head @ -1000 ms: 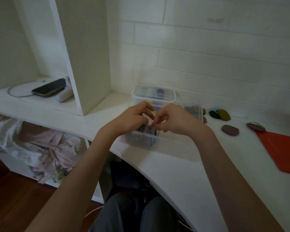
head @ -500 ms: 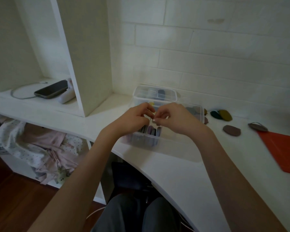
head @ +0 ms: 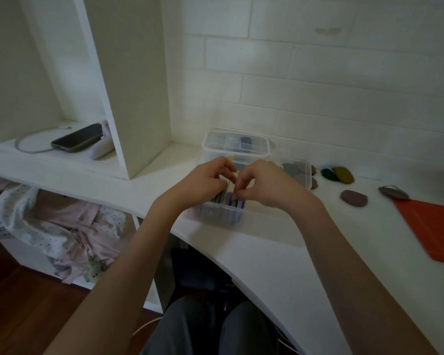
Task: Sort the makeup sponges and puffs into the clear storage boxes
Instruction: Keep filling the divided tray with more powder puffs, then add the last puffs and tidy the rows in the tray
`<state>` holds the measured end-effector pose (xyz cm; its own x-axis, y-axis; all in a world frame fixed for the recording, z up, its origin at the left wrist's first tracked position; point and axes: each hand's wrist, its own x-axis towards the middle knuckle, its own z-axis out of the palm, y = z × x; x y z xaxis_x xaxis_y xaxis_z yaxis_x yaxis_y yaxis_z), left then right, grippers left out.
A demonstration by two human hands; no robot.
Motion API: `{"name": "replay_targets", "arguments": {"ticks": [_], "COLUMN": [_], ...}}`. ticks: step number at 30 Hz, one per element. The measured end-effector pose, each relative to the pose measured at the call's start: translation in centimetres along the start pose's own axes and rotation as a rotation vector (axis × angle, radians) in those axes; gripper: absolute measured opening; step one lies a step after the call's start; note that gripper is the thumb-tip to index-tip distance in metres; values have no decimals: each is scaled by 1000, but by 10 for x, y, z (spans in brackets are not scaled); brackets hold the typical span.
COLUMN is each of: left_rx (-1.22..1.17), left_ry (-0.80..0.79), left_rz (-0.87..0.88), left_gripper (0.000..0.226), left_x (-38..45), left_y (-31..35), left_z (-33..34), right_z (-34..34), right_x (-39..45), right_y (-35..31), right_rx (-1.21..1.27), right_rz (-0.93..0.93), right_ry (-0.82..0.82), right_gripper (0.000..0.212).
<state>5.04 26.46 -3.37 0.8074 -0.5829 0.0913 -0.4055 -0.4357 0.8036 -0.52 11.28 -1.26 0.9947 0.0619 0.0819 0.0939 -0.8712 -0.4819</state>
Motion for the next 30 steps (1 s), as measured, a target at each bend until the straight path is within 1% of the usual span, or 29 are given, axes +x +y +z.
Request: {"name": "replay_targets", "arguments": {"ticks": [2,5,9,13,14,16,18,21,24,26,30], "left_rx": [7,7,31,20,21,30,18,3,193,305,392], "left_ry": [1,2,2,5,6,9,22,105,194,224,265], "left_rz": [1,6,1,1,6,19,32,46,81,125,235], "left_gripper": [42,41,42,40,40,36,28,17,23,25,22], "left_x": [0,-1,0,-1,-1,-1,-1,-1,4,9,27], "left_y": [1,0,1,1,1,1,2,3,11,28,69], "left_z": [0,0,0,1,1,2,3,4,7,14,51], "right_z": [1,-1,6,4,4,7,7,-8,-25,-34,-46], "right_x": [-1,1,1,3,3,2,1,-1,-13,-22,-34], "right_y": [-1,-1,-1,3,3,1,1,9,22,36,79], "right_rx": [15,29,5,28,22,17,34,194,435,553,569], "right_rz": [-8,-6,-13,4,3,-7,-2,-2,19,85,217], "right_ry": [11,83,28,103,95,50,65,202,346,434,559], "right_gripper": [13,12,10,5,4,5,5,5,8,9,17]}}
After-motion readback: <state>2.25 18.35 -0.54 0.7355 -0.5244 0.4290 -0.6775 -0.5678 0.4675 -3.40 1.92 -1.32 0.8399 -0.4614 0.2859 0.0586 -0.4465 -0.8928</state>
